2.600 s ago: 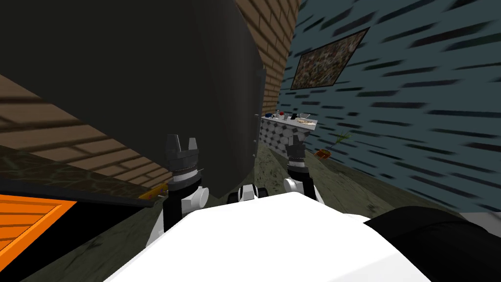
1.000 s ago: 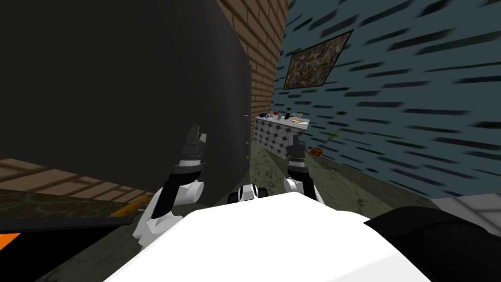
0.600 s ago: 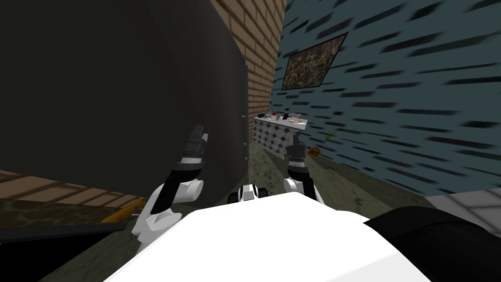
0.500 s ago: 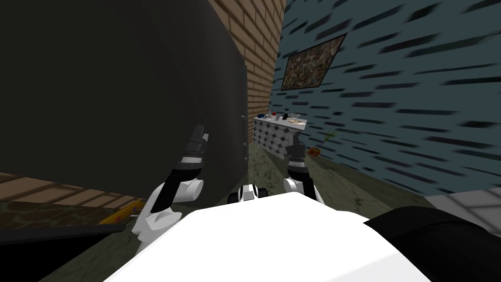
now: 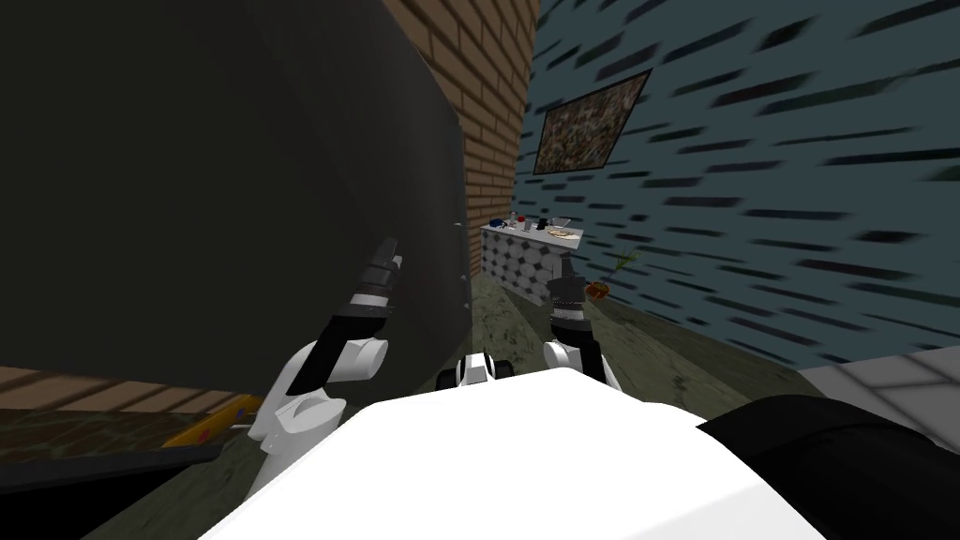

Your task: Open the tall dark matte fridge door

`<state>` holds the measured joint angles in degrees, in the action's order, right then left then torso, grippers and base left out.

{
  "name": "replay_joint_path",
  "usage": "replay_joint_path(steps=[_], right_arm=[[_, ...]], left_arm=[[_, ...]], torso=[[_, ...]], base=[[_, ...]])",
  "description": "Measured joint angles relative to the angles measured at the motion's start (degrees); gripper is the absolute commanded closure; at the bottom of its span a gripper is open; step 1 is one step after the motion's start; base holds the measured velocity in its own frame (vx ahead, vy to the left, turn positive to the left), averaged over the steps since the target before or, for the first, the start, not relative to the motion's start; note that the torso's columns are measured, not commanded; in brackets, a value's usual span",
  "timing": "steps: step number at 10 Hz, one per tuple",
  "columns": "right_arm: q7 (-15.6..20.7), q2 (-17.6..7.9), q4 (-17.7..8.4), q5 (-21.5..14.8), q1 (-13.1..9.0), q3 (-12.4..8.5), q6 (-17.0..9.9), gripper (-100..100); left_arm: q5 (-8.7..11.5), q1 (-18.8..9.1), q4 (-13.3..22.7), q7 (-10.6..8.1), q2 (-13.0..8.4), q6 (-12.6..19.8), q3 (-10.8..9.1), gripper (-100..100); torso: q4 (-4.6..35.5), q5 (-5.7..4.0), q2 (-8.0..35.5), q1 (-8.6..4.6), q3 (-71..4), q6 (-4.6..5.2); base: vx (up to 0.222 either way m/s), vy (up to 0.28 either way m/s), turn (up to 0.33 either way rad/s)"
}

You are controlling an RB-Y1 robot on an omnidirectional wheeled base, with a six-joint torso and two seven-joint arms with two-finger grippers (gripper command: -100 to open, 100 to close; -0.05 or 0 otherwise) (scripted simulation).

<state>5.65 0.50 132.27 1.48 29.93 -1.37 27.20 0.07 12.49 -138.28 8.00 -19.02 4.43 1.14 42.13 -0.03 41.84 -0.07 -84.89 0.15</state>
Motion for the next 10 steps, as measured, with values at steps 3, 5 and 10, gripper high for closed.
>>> replay_joint_path(steps=[3,5,10], right_arm=[[0.00,0.00,0.00,0.00,0.00,0.00,0.00,0],[0.00,0.00,0.00,0.00,0.00,0.00,0.00,0],[0.00,0.00,0.00,0.00,0.00,0.00,0.00,0]], left_arm=[[-0.13,-1.11,-0.11,-0.07,-0.92,4.03,-0.04,-100],[-0.52,-2.16,-0.02,0.03,-1.49,6.96,0.18,-100],[-0.44,-4.48,-0.01,-0.32,-3.76,14.15,-0.18,-100]], torso=[[-0.09,0.00,-0.29,0.06,-0.21,0.12],[-0.18,-0.03,-0.47,-0.11,-0.32,0.13],[-0.16,0.03,-0.52,0.11,-0.36,0.12]], base=[[0.026,-0.027,-0.029],[0.030,-0.057,-0.049],[0.030,-0.040,-0.036]])
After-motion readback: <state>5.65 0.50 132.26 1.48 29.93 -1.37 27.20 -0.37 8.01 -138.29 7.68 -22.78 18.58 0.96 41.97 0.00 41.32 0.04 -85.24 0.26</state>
